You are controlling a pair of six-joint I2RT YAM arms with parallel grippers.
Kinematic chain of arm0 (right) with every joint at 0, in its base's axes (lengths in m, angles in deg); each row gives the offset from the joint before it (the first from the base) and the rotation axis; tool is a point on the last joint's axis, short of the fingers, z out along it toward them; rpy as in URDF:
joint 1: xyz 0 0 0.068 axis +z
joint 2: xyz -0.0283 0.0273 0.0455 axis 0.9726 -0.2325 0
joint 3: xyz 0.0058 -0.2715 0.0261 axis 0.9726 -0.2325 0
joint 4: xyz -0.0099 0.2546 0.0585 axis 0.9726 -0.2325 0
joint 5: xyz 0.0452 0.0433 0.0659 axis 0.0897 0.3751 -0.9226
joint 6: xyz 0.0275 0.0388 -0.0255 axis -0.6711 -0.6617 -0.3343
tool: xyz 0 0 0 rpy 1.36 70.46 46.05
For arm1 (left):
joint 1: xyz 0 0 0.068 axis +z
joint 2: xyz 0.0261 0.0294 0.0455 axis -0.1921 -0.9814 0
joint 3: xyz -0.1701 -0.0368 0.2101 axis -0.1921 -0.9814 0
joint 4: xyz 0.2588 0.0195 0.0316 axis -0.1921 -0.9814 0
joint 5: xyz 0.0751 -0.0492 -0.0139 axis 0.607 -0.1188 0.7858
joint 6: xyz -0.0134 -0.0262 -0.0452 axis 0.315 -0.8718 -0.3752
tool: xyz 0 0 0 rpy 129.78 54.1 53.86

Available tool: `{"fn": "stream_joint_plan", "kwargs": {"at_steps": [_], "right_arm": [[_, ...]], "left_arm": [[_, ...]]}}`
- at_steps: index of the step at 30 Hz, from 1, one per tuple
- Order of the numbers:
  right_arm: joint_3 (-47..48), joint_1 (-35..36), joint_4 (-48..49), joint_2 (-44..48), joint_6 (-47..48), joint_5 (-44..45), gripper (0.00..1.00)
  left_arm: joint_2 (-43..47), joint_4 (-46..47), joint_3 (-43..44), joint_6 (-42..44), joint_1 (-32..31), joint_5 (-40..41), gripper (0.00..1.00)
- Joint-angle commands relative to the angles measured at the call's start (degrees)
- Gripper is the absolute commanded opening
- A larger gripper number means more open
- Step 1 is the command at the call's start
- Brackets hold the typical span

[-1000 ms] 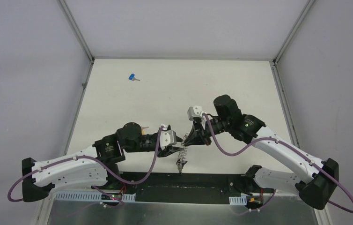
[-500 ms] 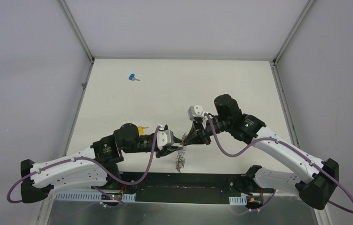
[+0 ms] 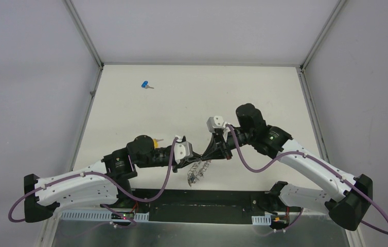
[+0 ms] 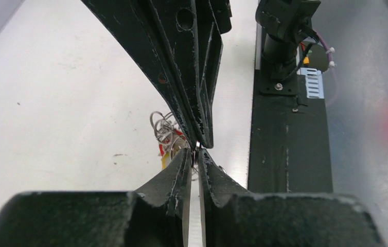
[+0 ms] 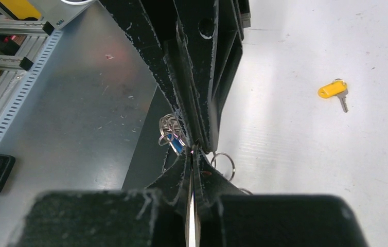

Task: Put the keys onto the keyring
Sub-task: Adjust the keyring.

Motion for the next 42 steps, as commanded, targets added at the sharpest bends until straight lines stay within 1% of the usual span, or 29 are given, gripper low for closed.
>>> {"fn": "stream_joint_plan", "kwargs": {"at_steps": [1,2,7,8,9,11,13,18,27,33,42], "right_arm": [[0.7,0.3,5.9,2.1,-0.1,-2.7,0.00],[0.7,0.3,5.9,2.1,-0.2,-2.6,0.00],[0.7,0.3,5.9,2.3,-0.3,-1.8,0.00],[0.8,0.3,5.9,2.3,-0.2,-1.7,0.00],[0.8,0.3,5.9,2.4,-0.2,-1.7,0.00],[0.8,0.3,6.0,2.4,-0.1,-1.7,0.00],[0.8,0.3,5.9,2.3,-0.3,-1.5,0.00],[1.0,0.2,6.1,2.7,-0.7,-0.4,0.00],[1.0,0.3,6.2,3.0,-1.0,0.3,0.00],[0.8,0.3,6.2,3.3,-1.2,0.5,0.00],[0.9,0.3,6.1,3.2,-1.2,0.8,0.00]], "left_arm": [[0.4,2.2,-0.4,-0.6,-0.5,0.6,0.03],[0.5,2.3,-0.5,-0.5,-0.5,0.7,0.00],[1.9,1.3,-0.8,-0.4,-0.5,1.3,0.01],[2.4,0.8,-0.8,-0.5,-0.5,1.7,0.11],[3.1,0.3,-0.7,-0.5,-0.5,2.3,0.20],[4.6,-0.5,-0.6,-0.3,-0.5,3.0,0.30],[6.1,-1.3,-0.7,0.0,-0.5,3.4,0.35],[8.2,-2.9,-0.9,-1.9,-0.5,3.6,0.36],[4.0,-1.2,-1.0,-7.6,-0.5,-0.1,0.32],[2.9,0.6,-1.4,-7.9,-0.5,0.5,0.35],[3.4,-1.2,-1.3,-9.3,-0.5,1.1,0.33]]}}
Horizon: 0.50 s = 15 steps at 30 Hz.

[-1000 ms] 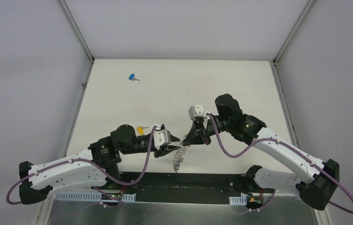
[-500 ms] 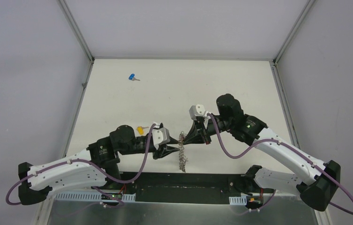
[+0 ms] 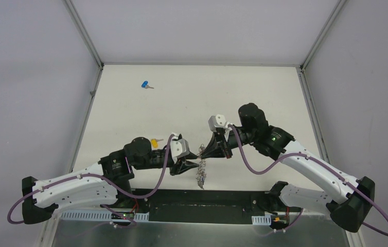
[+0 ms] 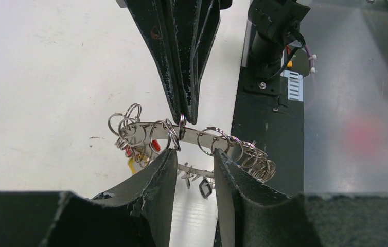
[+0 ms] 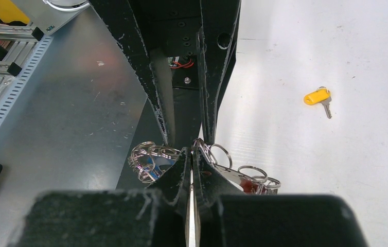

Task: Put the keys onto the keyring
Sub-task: Adjust the keyring.

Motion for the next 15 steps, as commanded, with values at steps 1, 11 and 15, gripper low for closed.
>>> {"fn": "stream_joint_plan", "kwargs": {"at_steps": [1,11,15], "right_arm": [[0.9,0.2,4.1,1.8,-0.2,-0.6,0.00],[1.1,0.2,4.1,1.6,-0.1,-0.5,0.00],[0.9,0.2,4.1,1.5,-0.1,-0.5,0.00]], "left_arm": [[0.8,0.5,0.1,-1.9,-0.5,0.1,0.33],[-1.2,-2.0,1.0,-4.0,-0.5,-1.1,0.29],[-2.5,-0.5,2.2,-2.9,-0.5,-2.7,0.30]]}}
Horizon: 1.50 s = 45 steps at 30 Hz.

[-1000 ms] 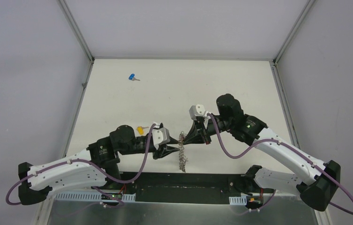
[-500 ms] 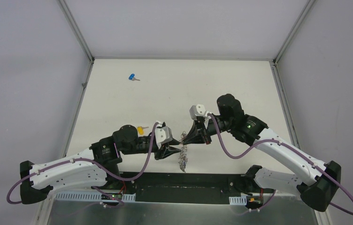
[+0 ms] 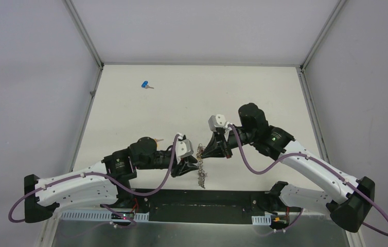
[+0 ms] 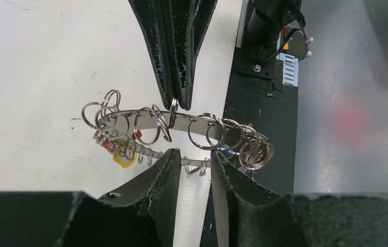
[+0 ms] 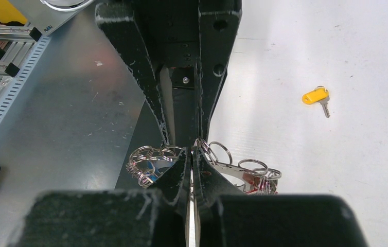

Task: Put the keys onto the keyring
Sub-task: Adjust the keyring.

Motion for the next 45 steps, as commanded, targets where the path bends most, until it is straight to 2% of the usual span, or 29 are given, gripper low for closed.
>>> {"fn": "stream_joint_plan", "kwargs": {"at_steps": [1,9,18,27,40,45], "right_arm": [[0.9,0.2,4.1,1.5,-0.1,-0.9,0.00],[0.5,0.2,4.1,1.6,-0.2,-0.8,0.00],[0.6,0.2,4.1,1.3,-0.2,-0.9,0.00],[0.6,0.2,4.6,1.1,-0.6,-1.0,0.00],[0.4,0.2,4.6,1.4,-0.8,-0.8,0.00],[0.4,0.2,4.8,1.3,-0.9,-1.0,0.00]], "left_arm": [[-1.0,2.4,2.3,-0.2,-0.5,-2.4,0.30],[2.0,3.4,2.4,1.4,-0.6,-0.1,0.32],[5.2,0.3,3.5,2.6,-0.5,0.9,0.33],[2.5,2.2,4.6,1.4,-0.5,-0.3,0.33],[0.7,4.2,3.7,0.6,-0.5,2.7,0.44],[0.8,6.0,3.2,0.6,-0.5,4.4,0.46]]}}
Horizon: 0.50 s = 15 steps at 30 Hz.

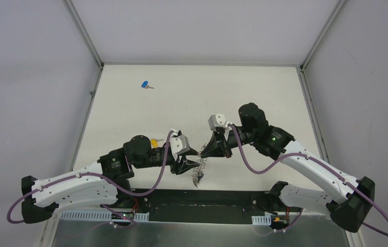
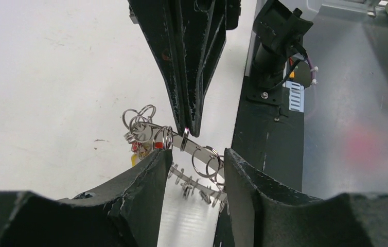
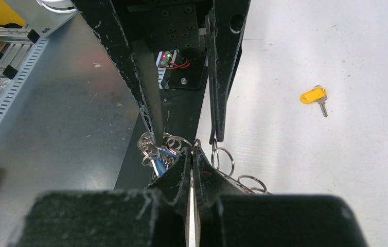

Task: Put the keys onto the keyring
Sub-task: Adjust the keyring.

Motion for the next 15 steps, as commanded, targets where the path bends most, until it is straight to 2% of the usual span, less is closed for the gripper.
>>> {"fn": "stream_joint_plan", "kwargs": {"at_steps": [1,5,15], "right_arm": [[0.5,0.2,4.4,1.3,-0.5,-1.5,0.00],[0.4,0.2,4.4,1.2,-0.6,-1.5,0.00],[0.6,0.2,4.4,1.4,-0.6,-1.6,0.00]], "left_arm": [[0.2,5.1,0.7,-0.5,-0.5,2.7,0.46],[-0.3,6.2,0.7,-0.2,-0.5,3.3,0.45],[-0.5,3.6,1.3,2.5,-0.5,2.6,0.22]]}}
